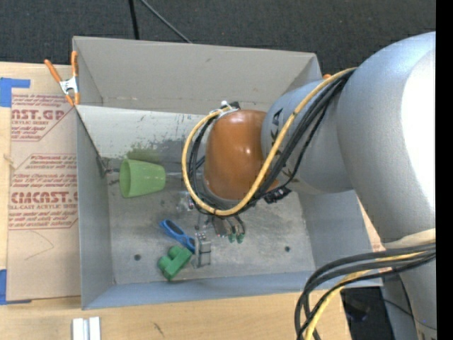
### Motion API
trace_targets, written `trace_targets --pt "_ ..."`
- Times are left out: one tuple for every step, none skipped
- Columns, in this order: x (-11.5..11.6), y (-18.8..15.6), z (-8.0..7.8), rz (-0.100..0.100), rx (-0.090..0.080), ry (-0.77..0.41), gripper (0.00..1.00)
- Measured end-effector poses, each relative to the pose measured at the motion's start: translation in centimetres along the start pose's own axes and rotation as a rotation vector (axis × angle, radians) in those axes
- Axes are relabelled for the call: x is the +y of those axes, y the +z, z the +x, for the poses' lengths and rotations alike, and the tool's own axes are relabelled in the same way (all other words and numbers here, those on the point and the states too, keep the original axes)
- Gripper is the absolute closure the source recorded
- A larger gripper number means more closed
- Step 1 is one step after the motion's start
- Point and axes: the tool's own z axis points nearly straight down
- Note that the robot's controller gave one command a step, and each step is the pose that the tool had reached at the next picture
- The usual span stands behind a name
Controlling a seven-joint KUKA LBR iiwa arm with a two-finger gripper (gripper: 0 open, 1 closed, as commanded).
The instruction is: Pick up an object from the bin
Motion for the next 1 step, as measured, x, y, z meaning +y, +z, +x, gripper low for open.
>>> trace_targets --pt "3.16 2.68 2.62 0.0 -0.012 -0.07 0.0"
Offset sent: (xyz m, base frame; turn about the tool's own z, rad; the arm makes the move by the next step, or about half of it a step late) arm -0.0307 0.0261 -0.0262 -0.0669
